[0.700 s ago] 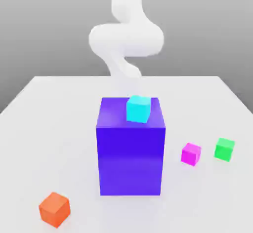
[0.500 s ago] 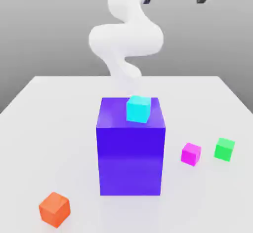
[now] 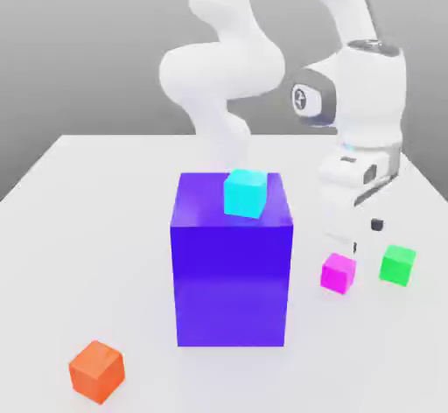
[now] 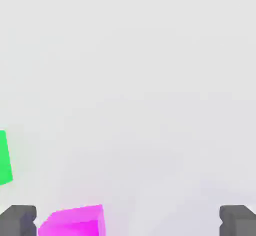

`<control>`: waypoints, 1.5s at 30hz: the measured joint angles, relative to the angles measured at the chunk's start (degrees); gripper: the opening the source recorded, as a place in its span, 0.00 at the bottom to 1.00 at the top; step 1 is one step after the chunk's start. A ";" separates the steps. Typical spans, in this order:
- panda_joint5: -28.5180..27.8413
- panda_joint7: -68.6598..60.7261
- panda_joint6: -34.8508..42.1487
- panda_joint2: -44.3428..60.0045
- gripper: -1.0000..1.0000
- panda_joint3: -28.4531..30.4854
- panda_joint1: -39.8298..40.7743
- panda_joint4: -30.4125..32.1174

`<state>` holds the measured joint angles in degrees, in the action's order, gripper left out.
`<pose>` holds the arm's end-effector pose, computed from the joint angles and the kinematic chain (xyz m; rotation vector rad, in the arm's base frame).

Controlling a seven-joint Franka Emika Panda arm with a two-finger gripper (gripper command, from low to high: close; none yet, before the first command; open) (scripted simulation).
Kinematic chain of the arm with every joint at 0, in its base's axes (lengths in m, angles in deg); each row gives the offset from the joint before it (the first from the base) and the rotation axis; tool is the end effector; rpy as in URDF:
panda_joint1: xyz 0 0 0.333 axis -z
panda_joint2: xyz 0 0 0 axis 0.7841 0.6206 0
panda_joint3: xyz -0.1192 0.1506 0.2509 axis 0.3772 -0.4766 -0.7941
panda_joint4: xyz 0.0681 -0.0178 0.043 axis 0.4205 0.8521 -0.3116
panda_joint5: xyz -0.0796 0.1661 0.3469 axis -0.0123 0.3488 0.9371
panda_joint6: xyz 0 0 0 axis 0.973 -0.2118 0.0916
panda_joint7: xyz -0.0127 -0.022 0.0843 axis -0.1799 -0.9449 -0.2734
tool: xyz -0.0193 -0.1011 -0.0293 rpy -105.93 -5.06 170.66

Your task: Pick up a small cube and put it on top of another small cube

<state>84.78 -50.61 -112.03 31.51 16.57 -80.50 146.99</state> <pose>0.2401 0.2108 0.2010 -3.1177 -0.2259 -0.0283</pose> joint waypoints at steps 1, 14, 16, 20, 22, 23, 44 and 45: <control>-0.75 0.20 -1.56 1.90 0.50 -0.12 -0.27 0.34; -9.78 6.36 -15.66 19.12 0.00 13.68 -12.15 -2.01; -9.78 6.44 -16.32 19.91 0.00 14.34 -12.87 -2.13; -8.63 5.25 -12.09 14.79 0.00 10.47 -9.06 -1.35; -5.92 3.29 -8.93 11.02 0.00 8.34 -7.68 -0.70; -4.73 2.48 -7.33 9.07 0.00 7.98 -7.74 -0.34; -3.85 -8.96 11.76 -0.50 0.00 3.26 -16.68 -9.97; -3.64 -9.77 12.50 -0.52 0.00 2.91 -17.24 -10.64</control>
<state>81.14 -60.38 -99.53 30.99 19.49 -97.74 136.35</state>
